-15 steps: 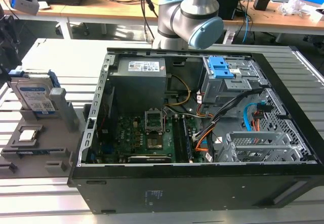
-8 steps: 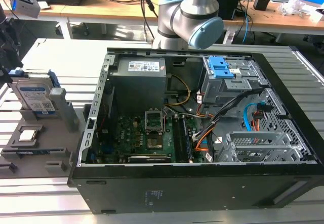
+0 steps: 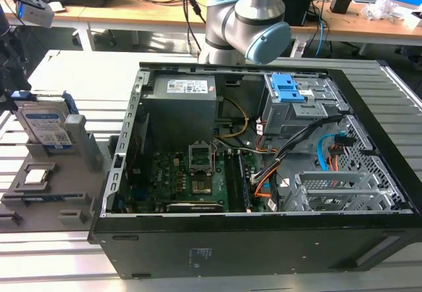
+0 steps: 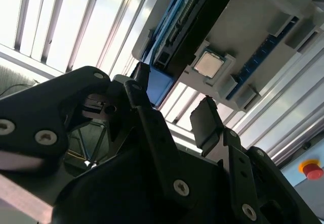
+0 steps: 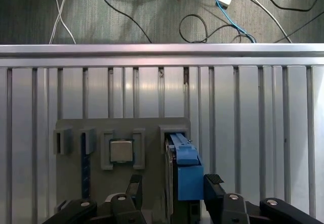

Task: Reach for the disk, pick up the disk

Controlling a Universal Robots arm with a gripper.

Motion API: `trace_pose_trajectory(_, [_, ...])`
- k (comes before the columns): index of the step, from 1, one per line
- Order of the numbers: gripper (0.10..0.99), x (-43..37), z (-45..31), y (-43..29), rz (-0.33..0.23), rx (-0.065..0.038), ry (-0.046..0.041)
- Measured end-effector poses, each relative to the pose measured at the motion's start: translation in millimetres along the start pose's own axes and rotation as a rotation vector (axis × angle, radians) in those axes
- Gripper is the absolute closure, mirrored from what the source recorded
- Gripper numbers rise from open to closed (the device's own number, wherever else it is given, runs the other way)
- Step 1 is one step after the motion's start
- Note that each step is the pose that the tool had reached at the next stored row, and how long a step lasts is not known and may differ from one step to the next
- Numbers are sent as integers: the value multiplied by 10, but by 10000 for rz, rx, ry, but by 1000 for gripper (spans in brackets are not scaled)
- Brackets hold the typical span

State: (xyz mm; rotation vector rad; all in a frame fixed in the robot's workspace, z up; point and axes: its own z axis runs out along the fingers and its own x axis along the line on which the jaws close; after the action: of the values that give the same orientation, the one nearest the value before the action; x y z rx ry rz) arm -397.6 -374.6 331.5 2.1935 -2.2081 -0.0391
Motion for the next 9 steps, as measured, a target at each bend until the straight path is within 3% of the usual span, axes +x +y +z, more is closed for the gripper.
trace_pose_trajectory(7, [486, -4, 57, -2, -3, -1, 0])
trace_pose_trajectory(9, [486, -44, 76, -3, -44, 1, 1])
